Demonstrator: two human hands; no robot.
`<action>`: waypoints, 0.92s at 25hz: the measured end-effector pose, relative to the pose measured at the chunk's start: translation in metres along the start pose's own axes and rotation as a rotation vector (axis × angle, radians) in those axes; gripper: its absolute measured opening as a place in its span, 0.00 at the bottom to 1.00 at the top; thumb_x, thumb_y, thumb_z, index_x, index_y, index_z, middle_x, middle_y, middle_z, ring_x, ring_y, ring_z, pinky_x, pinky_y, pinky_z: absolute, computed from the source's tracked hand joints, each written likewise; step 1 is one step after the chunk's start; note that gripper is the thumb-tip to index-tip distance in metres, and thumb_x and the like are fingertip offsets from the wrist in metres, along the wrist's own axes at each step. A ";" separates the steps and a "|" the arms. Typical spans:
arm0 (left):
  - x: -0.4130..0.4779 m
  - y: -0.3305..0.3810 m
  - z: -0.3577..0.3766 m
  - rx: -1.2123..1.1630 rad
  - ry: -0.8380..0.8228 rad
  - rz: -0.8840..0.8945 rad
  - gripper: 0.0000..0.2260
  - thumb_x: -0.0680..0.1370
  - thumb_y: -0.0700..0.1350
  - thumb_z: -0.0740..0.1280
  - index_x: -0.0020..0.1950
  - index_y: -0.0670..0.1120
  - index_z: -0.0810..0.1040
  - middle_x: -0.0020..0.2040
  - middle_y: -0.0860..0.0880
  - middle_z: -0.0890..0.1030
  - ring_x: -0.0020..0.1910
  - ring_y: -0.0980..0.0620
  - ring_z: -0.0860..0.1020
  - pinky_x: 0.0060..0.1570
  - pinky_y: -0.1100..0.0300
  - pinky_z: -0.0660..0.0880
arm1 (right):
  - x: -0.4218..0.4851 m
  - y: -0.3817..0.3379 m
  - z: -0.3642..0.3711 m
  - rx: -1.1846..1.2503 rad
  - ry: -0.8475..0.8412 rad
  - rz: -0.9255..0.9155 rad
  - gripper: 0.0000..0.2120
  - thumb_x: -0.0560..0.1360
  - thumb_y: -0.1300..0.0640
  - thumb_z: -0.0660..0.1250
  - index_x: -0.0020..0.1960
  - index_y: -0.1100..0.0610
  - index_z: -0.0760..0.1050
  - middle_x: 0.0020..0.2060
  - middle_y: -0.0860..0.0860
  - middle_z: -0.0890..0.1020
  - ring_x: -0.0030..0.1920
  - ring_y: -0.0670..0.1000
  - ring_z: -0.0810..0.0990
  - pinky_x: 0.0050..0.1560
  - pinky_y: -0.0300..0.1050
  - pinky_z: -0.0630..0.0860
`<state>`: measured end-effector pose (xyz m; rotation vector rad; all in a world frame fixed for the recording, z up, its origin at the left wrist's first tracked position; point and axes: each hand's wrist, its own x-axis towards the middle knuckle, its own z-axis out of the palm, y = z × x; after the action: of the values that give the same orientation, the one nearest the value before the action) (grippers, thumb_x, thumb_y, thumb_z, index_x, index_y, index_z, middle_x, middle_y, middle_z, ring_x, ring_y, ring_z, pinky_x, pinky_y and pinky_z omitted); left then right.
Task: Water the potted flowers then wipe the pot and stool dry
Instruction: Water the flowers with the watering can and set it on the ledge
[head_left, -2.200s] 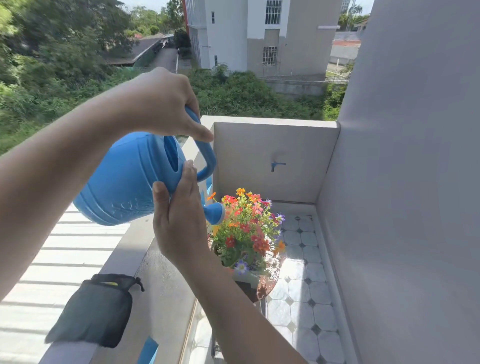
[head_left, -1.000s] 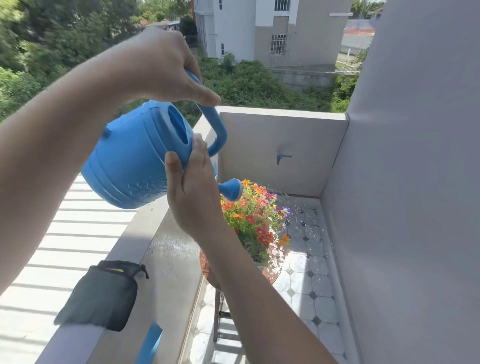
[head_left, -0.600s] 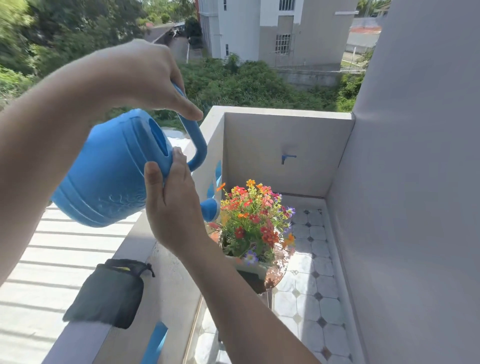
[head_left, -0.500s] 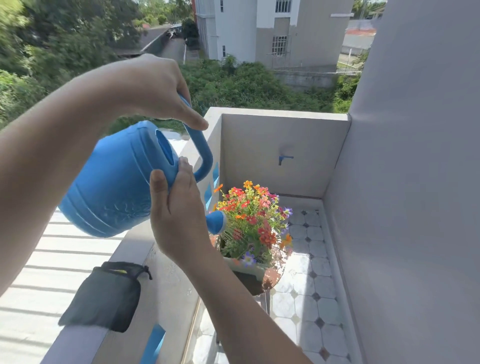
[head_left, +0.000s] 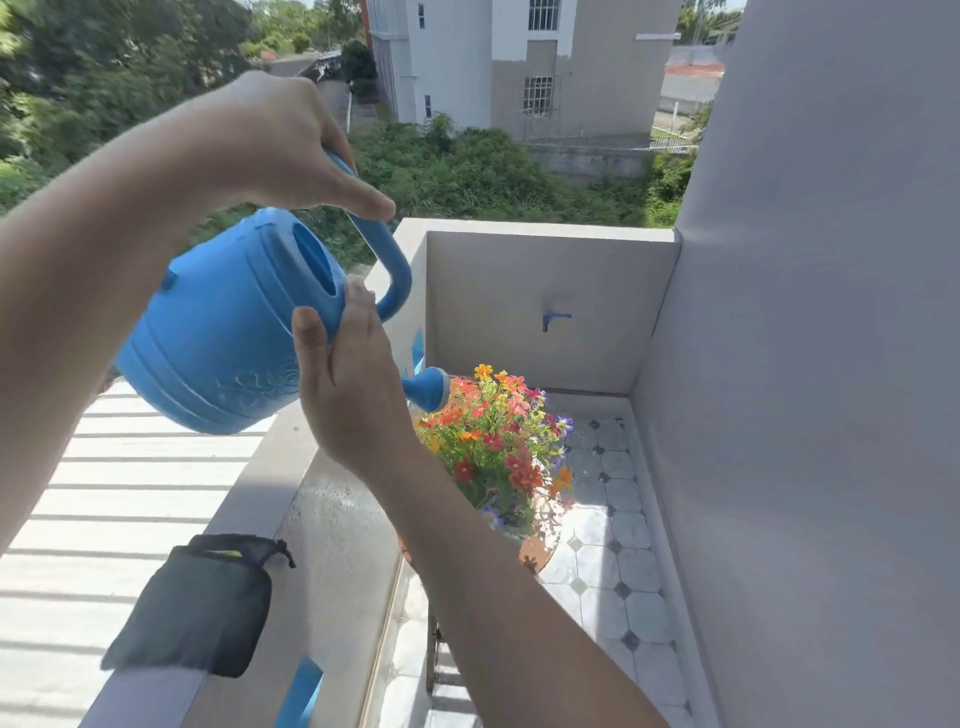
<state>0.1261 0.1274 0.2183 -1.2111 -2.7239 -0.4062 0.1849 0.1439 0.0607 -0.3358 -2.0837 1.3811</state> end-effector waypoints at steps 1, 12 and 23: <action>-0.001 -0.003 0.002 0.010 -0.021 -0.006 0.19 0.66 0.62 0.71 0.44 0.47 0.82 0.29 0.46 0.74 0.28 0.50 0.69 0.27 0.61 0.62 | -0.005 0.001 0.003 0.013 -0.017 0.019 0.29 0.80 0.47 0.50 0.74 0.63 0.49 0.73 0.60 0.59 0.74 0.56 0.56 0.74 0.58 0.57; -0.021 -0.043 0.031 -0.233 -0.155 -0.112 0.13 0.66 0.62 0.72 0.38 0.52 0.82 0.30 0.46 0.73 0.29 0.49 0.68 0.29 0.60 0.63 | -0.038 0.014 0.007 -0.140 -0.137 0.080 0.30 0.80 0.46 0.50 0.74 0.62 0.50 0.75 0.57 0.56 0.75 0.54 0.52 0.76 0.53 0.51; -0.087 -0.162 0.127 -0.987 0.360 -0.500 0.09 0.70 0.54 0.73 0.31 0.53 0.83 0.15 0.57 0.65 0.17 0.58 0.61 0.25 0.62 0.60 | -0.001 0.050 0.047 -0.694 -0.513 -0.133 0.30 0.80 0.46 0.49 0.75 0.63 0.50 0.76 0.58 0.53 0.76 0.54 0.48 0.75 0.51 0.47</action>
<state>0.0626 0.0000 0.0465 -0.4115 -2.4522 -1.9527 0.1511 0.1300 0.0033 -0.1116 -2.9224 0.6608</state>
